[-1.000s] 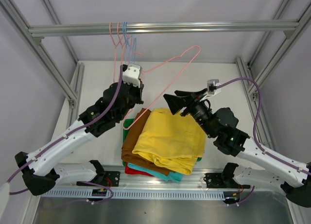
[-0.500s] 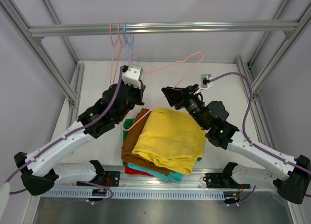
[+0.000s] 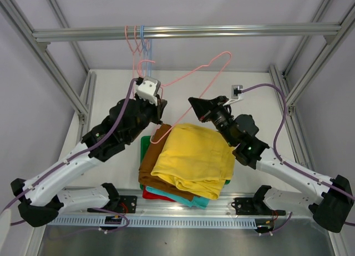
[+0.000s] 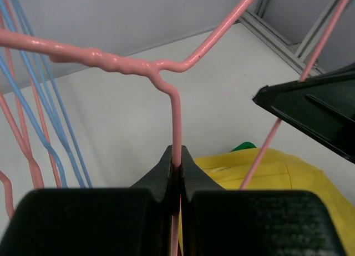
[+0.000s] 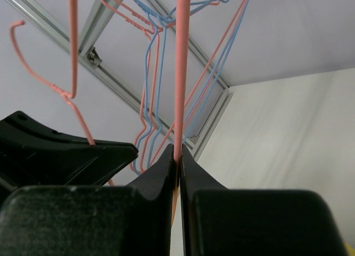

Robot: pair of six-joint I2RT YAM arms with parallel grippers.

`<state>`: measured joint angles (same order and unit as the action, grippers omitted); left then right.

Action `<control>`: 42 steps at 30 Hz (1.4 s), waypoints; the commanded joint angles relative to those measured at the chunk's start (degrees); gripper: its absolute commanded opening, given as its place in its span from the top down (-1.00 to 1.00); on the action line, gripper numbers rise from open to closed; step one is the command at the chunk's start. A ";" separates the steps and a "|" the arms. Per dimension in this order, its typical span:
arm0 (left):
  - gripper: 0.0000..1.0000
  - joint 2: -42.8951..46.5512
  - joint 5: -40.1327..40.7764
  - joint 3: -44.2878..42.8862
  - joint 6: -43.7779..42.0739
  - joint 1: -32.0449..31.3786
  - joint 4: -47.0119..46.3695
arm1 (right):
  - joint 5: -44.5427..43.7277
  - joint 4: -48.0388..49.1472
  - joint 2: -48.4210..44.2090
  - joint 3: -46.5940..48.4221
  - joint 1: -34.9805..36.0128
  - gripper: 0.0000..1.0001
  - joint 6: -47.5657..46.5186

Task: Remove the trousers from the hanger
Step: Place the hanger at the clothesline.

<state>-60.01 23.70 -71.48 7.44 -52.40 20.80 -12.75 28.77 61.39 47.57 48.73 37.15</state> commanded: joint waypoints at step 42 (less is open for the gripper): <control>0.99 15.01 -39.17 10.57 9.87 -0.07 -24.84 | 36.83 -4.34 28.26 19.57 -19.90 1.00 26.49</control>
<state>-47.72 -3.86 -58.54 13.98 -51.18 4.67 32.03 31.68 86.28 64.69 34.06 62.00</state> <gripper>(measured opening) 0.019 0.045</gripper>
